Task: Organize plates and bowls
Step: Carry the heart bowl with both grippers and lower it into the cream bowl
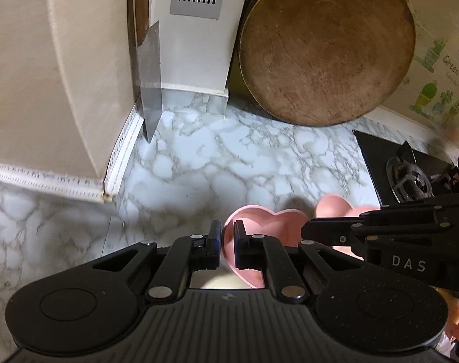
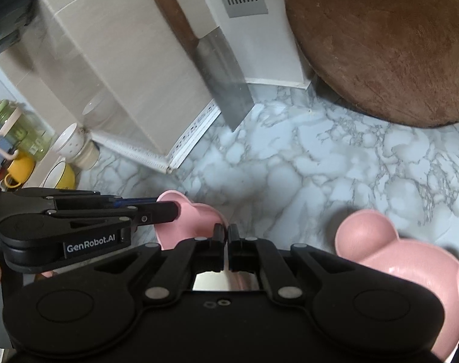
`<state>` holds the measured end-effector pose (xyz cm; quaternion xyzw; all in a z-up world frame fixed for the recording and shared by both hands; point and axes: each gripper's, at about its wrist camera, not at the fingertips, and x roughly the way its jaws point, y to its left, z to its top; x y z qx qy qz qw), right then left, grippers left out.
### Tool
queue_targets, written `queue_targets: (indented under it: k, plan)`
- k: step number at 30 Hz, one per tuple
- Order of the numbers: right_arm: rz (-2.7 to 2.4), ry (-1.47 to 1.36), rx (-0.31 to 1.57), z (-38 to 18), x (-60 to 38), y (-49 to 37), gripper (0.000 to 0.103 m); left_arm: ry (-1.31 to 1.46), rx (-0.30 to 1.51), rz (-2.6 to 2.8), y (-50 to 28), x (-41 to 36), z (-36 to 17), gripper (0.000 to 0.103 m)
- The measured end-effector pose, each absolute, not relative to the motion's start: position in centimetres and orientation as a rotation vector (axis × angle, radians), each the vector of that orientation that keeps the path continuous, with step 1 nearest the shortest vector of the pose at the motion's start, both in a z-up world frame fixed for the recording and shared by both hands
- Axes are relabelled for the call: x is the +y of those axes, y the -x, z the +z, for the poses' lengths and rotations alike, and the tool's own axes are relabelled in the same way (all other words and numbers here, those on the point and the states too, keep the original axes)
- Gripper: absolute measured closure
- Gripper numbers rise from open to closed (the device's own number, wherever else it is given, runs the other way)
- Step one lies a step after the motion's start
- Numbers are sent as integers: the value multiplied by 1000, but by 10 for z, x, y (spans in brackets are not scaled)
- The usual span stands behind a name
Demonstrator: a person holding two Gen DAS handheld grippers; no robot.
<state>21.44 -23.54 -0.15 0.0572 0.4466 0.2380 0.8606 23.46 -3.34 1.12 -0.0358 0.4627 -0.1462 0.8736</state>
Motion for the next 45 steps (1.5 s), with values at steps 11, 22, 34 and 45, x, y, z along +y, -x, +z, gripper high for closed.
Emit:
queue_targets:
  k: [11,22,34,45]
  plan:
    - [512,-85,974,-21,-227,-184,100,35,1005,-300,-193,-37,-1,95]
    - [520,53,998,-42,-206,-178,100,-16,1075,-272,-188,-38,-32,95]
    - [555,142,1020,-51,-195,-178,97,-93,1106,-275,-190,-42,-48,95]
    - [564,190,1006,-51,-186,-177,87,-123,1107,-289,-193,-43,-49,95]
